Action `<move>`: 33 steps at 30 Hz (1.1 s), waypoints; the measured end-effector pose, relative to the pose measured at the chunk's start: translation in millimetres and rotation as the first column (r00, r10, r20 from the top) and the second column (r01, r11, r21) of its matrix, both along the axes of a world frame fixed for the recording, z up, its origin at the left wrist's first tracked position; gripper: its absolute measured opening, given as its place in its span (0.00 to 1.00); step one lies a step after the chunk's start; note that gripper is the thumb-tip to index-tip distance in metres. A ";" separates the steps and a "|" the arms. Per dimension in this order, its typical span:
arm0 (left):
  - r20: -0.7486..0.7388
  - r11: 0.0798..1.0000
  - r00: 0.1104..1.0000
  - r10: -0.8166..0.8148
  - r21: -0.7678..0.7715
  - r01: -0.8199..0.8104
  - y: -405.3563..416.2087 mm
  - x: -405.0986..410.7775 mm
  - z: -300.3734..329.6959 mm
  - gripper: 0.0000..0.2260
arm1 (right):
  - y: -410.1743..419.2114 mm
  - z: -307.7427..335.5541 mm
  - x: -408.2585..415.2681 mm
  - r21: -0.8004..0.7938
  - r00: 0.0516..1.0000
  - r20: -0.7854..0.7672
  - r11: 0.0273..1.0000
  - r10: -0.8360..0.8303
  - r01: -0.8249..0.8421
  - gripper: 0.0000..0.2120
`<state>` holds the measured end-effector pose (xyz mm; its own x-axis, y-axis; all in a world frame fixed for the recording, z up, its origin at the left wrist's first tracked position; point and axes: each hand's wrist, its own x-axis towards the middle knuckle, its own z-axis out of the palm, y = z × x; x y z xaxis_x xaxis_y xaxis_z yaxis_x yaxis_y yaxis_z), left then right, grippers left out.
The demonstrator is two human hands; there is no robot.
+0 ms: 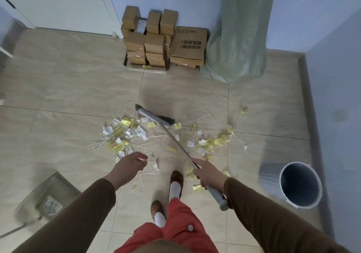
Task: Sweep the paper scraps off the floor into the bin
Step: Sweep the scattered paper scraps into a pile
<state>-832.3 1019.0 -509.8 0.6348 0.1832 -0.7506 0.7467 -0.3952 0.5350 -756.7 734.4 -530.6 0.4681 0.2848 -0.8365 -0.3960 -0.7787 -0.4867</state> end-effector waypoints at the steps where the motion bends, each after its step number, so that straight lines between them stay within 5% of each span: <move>1: 0.004 1.000 1.000 -0.008 0.001 0.008 -5.1 0.2 1.1 0.06 | -12.1 8.4 -12.8 0.023 1.000 0.006 1.000 -0.021 0.021 0.26; 10: 0.067 0.993 0.992 -0.109 -0.048 0.112 -72.9 -18.1 -4.4 0.07 | -122.1 56.0 -98.5 -0.033 0.949 0.231 0.973 -0.215 0.229 0.26; 20: 0.054 0.972 0.971 -0.232 -0.019 0.233 -168.4 2.5 -5.5 0.05 | -256.7 41.0 5.0 -0.148 0.834 0.298 0.841 -0.464 0.521 0.18; 26: 0.035 0.973 0.973 -0.230 0.043 0.228 -221.7 36.1 -9.7 0.05 | -316.1 5.9 112.5 -0.260 0.845 0.277 0.810 -0.458 0.525 0.19; 33: 0.019 0.957 0.963 -0.267 0.120 0.263 -248.5 51.8 -14.8 0.07 | -286.6 -29.2 158.5 -0.284 0.956 0.195 0.920 -0.220 0.270 0.11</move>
<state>-780.5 770.6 -524.6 0.6976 0.0887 -0.7110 0.5885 -0.6370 0.4979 -598.2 447.9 -559.8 0.6221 -0.1124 -0.7748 -0.5318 -0.7870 -0.3128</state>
